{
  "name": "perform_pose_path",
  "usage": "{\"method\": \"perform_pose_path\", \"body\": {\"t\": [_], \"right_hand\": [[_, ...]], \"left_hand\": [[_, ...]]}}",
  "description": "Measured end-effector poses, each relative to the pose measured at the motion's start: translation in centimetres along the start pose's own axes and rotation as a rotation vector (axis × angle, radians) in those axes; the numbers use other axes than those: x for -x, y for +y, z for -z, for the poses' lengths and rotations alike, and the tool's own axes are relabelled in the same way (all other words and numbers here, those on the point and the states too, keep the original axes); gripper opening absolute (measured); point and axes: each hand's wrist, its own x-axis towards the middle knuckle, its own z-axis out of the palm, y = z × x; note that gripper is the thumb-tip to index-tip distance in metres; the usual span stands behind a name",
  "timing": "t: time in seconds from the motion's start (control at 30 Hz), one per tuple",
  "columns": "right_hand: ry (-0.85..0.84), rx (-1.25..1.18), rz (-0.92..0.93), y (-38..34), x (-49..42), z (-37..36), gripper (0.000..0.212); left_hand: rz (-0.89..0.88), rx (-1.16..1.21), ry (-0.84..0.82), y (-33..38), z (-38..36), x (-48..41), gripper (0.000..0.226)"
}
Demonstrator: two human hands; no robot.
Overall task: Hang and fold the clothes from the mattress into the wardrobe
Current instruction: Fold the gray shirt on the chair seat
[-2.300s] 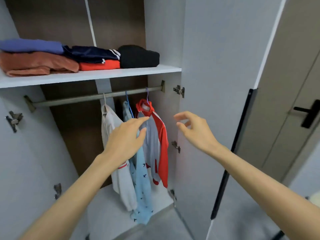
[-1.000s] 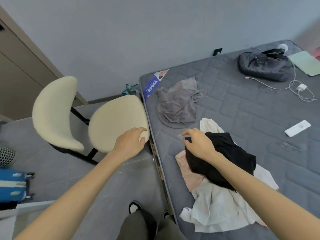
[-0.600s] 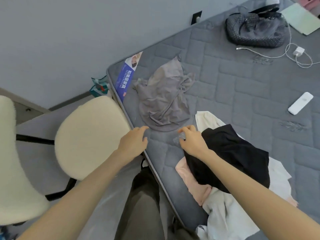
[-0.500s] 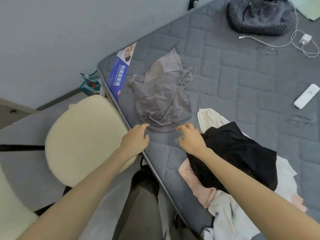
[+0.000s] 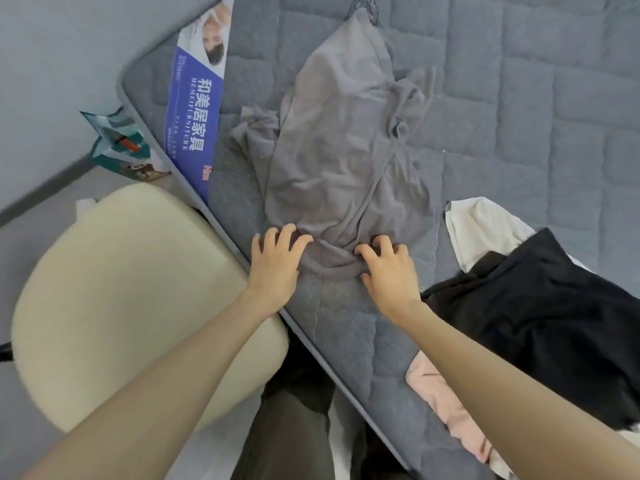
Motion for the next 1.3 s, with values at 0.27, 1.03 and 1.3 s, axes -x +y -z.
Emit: {"method": "perform_pose_path", "body": {"t": [0.27,1.03,1.3], "right_hand": [[0.252,-0.225,0.157,0.7,1.5,1.6,0.009],[-0.329,-0.277,0.139,3.8,14.0,3.9,0.041],[-0.071,-0.738,-0.243,1.9,5.1,6.1,0.049]], "left_hand": [[-0.107,0.102,0.185,-0.8,2.4,-0.5,0.037],[0.165,0.221,-0.115,6.9,0.3,14.5,0.037],[0.205,0.419,0.031,7.4,2.9,5.6,0.057]]}}
